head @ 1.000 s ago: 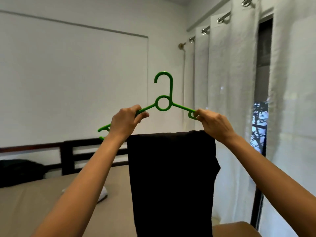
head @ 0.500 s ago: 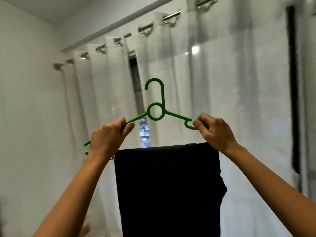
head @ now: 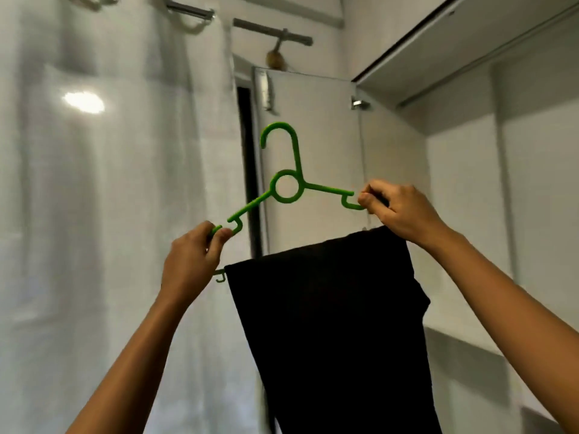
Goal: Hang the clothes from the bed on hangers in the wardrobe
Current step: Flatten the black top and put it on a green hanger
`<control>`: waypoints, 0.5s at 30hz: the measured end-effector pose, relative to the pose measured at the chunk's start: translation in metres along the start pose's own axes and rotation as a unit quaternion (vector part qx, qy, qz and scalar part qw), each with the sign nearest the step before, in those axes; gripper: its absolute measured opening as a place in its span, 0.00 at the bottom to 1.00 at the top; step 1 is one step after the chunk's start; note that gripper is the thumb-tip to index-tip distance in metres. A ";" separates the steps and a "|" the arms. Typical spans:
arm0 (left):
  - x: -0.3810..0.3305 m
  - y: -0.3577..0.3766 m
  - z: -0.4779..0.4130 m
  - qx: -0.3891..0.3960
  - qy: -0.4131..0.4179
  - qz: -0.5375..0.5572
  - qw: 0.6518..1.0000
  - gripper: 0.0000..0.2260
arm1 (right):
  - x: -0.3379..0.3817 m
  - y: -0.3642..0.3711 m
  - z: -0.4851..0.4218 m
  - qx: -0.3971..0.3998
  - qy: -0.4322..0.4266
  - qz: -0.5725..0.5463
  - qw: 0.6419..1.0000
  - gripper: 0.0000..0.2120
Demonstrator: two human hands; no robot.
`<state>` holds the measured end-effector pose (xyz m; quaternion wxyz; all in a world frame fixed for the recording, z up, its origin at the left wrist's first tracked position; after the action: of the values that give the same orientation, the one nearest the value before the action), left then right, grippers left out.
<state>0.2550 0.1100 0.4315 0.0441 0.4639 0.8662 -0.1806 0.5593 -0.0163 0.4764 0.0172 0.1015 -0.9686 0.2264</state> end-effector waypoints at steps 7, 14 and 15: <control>-0.059 0.180 -0.073 0.064 0.042 0.183 0.980 0.15 | -0.140 -0.063 0.006 0.036 0.024 0.239 0.970 0.14; -0.136 0.332 -0.121 0.059 0.111 0.282 0.951 0.14 | -0.212 -0.105 0.029 -0.023 0.052 0.374 0.926 0.19; -0.148 0.351 -0.129 0.053 0.119 0.289 0.948 0.14 | -0.217 -0.112 0.031 -0.053 0.063 0.396 0.915 0.20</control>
<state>0.6382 0.2161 0.4924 -0.0337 0.7142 0.6831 -0.1490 0.7946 -0.0874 0.4801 -0.0077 -0.3060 -0.9369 0.1689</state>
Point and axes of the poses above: each hand's wrist, its own z-axis away from the middle knuckle, its own y-axis out of the palm, x = y × z, the point moved 5 cm from there along -z, towards the middle knuckle, and after that the axes turned 2 degrees about y, right-handed, at the moved point
